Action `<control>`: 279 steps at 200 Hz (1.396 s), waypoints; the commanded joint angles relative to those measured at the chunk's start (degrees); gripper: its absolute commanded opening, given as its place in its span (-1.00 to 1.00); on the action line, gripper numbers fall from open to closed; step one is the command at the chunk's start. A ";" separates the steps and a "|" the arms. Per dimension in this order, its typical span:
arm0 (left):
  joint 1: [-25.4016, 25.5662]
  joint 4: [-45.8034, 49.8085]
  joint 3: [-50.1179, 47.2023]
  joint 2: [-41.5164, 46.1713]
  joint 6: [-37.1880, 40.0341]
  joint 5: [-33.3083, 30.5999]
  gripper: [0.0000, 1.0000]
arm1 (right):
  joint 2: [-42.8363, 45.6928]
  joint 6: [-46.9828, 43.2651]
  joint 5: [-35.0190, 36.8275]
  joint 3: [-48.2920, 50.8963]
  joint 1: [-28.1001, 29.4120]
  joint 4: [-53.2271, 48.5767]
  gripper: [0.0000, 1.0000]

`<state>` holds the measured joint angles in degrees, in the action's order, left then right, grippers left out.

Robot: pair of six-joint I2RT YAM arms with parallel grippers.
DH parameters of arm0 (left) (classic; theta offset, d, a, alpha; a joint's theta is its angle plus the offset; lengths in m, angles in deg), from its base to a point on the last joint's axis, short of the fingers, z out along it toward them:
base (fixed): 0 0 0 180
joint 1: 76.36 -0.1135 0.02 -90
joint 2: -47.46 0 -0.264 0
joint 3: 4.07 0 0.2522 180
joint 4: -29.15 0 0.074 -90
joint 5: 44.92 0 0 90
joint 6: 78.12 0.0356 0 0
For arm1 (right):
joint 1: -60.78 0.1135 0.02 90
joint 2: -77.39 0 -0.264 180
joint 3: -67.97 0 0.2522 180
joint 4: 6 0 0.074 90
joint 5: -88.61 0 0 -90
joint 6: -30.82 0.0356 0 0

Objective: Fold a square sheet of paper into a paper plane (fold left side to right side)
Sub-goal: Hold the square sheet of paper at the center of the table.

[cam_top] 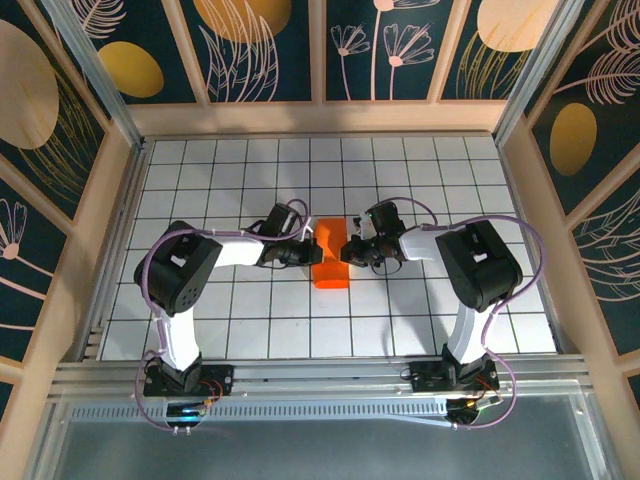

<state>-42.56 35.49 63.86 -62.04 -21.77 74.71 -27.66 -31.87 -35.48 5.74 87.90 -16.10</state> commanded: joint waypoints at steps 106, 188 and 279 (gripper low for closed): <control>-0.19 3.82 -1.22 -2.05 2.35 -2.37 -0.94 | 3.02 1.94 -0.90 -3.64 0.25 -1.27 -1.00; -0.15 4.08 -1.20 -1.95 2.67 -2.20 -0.94 | -4.24 4.34 -2.13 -8.80 2.48 4.08 -1.00; 0.02 2.90 -7.74 1.37 1.78 -0.76 -0.95 | -8.59 4.01 2.77 -7.11 1.92 -1.00 -1.00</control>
<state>-42.60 33.15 61.74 -61.64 -20.46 74.58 -34.99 -28.16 -36.42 -3.37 90.48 -13.58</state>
